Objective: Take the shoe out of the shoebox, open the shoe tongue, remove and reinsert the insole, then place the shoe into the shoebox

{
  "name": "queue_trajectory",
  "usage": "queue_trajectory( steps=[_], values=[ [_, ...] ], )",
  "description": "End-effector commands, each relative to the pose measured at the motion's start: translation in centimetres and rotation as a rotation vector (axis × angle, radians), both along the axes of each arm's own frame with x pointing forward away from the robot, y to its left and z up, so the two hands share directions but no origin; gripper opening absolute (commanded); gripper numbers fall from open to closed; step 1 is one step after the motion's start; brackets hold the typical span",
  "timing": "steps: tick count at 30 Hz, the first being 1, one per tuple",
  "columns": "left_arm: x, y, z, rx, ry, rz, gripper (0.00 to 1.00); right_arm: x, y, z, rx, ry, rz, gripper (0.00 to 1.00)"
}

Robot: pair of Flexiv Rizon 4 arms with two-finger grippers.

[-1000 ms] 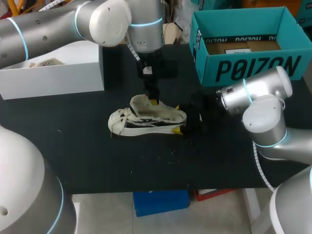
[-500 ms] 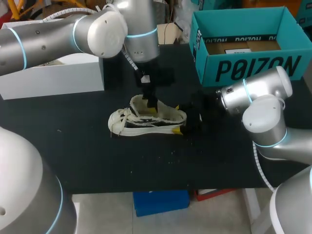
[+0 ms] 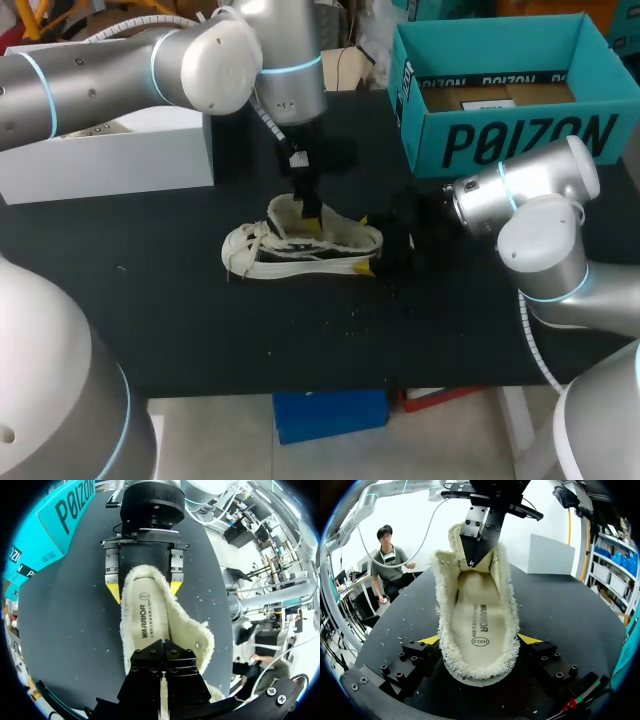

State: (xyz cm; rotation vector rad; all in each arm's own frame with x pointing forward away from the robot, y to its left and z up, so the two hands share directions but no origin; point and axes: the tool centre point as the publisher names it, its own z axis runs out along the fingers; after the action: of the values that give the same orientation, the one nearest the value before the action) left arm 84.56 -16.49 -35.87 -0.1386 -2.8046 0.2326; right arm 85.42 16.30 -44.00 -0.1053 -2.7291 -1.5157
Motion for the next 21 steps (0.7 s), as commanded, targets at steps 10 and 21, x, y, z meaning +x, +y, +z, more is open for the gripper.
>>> queue_trajectory(
  steps=[10,21],
  values=[
    [-0.1,0.8,-2.1,-0.016,0.024,0.036,0.00,0.1,0.1,-0.3,-0.002,0.001,-0.001,0.00],
    [-1.0,0.1,-3.9,-0.022,0.058,0.031,0.00,0.1,0.1,-0.3,-0.002,0.001,-0.001,0.00]
  ],
)
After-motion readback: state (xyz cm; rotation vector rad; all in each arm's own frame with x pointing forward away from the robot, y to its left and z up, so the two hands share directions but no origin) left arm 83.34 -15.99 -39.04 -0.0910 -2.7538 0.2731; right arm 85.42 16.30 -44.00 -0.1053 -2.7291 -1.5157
